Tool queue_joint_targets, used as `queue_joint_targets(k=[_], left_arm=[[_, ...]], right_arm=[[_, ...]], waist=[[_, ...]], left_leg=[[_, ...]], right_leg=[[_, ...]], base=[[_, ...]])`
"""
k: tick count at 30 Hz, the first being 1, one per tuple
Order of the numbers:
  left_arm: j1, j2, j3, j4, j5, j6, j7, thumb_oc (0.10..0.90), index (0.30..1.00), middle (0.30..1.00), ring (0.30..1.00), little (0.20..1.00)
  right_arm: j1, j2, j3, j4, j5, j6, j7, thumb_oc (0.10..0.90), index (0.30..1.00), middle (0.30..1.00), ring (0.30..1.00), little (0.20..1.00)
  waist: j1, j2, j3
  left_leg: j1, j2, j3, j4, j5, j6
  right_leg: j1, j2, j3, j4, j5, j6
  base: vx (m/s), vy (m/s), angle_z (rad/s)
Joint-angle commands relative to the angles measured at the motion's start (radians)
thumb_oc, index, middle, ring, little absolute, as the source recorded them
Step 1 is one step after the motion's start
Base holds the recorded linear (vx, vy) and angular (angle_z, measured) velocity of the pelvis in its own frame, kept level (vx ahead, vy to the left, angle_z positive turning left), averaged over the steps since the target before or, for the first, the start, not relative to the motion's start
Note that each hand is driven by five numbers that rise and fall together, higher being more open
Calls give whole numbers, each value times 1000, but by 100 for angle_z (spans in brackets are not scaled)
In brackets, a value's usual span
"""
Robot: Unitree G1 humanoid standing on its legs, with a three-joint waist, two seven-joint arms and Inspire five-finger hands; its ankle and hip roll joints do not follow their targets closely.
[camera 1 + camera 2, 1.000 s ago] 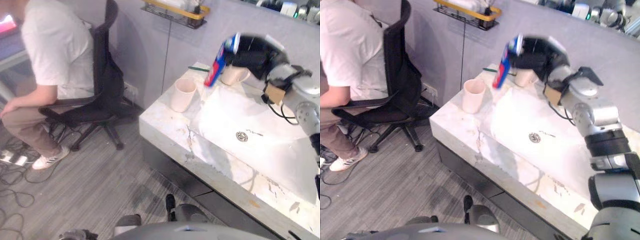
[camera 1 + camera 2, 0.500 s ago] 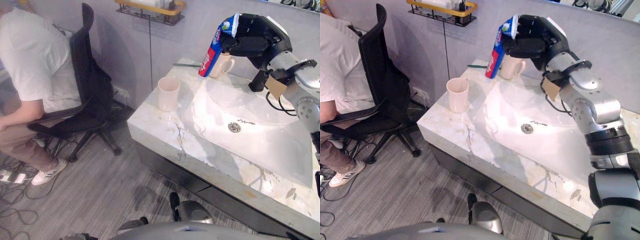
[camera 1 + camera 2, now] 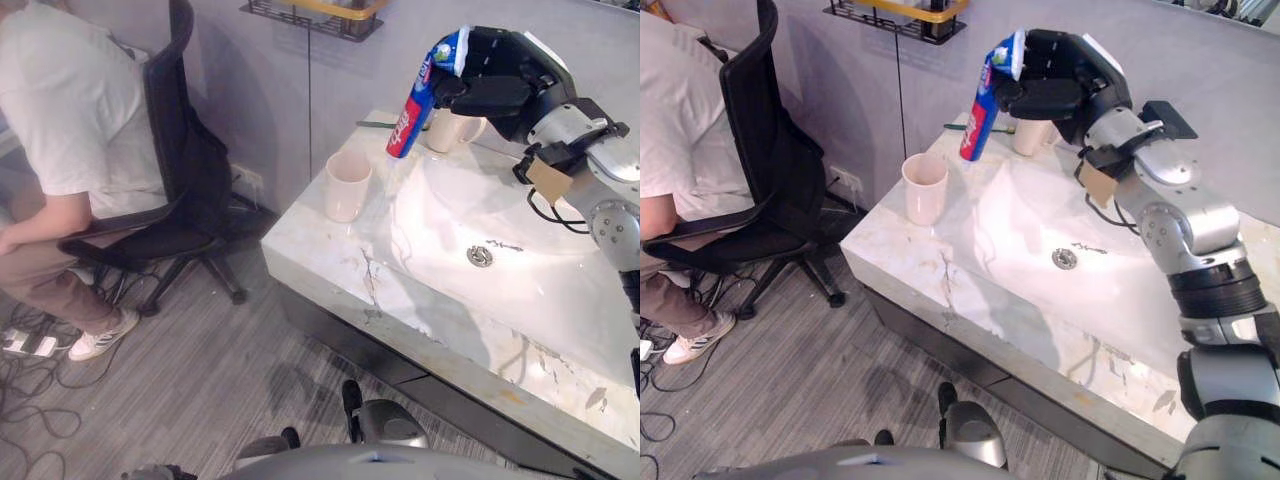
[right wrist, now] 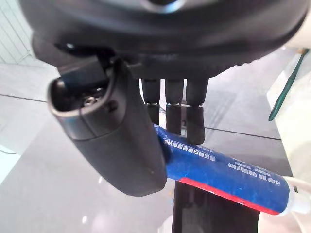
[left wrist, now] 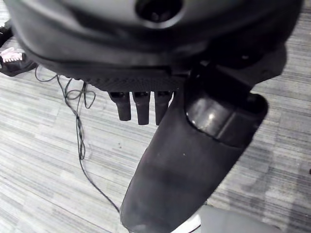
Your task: Organize the bathroom.
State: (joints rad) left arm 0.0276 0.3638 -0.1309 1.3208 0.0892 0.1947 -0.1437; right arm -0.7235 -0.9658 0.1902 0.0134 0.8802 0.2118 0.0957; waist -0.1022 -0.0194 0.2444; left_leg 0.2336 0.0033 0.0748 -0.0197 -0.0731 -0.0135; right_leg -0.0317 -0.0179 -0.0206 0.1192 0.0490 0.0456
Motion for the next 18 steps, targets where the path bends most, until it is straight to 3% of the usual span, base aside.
queue_joint_targets(k=[1,10,18], left_arm=[[48,84,-46,47,49,22,3,800,900,900,900,900],[51,71,-68,47,66,18,5,800,900,900,900,900],[48,63,-73,46,76,25,6,800,900,900,900,900]], right_arm=[[-193,41,-77,-72,51,-87,-55,400,300,300,300,300],[-213,137,-33,-151,90,-63,-73,400,300,300,300,300],[-219,171,-27,-196,17,-55,-84,400,300,300,300,300]], waist=[[34,-75,-86],[48,-76,-87],[50,-78,-95]], left_leg=[[-55,-12,3,146,-109,29],[-53,-11,-2,148,-109,29],[-51,-13,-5,149,-114,29]], right_leg=[[-105,-155,26,39,50,148],[-109,-156,19,45,50,147],[-114,-154,19,46,48,148]], base=[[0,0,0],[0,0,0],[2,-1,0]])
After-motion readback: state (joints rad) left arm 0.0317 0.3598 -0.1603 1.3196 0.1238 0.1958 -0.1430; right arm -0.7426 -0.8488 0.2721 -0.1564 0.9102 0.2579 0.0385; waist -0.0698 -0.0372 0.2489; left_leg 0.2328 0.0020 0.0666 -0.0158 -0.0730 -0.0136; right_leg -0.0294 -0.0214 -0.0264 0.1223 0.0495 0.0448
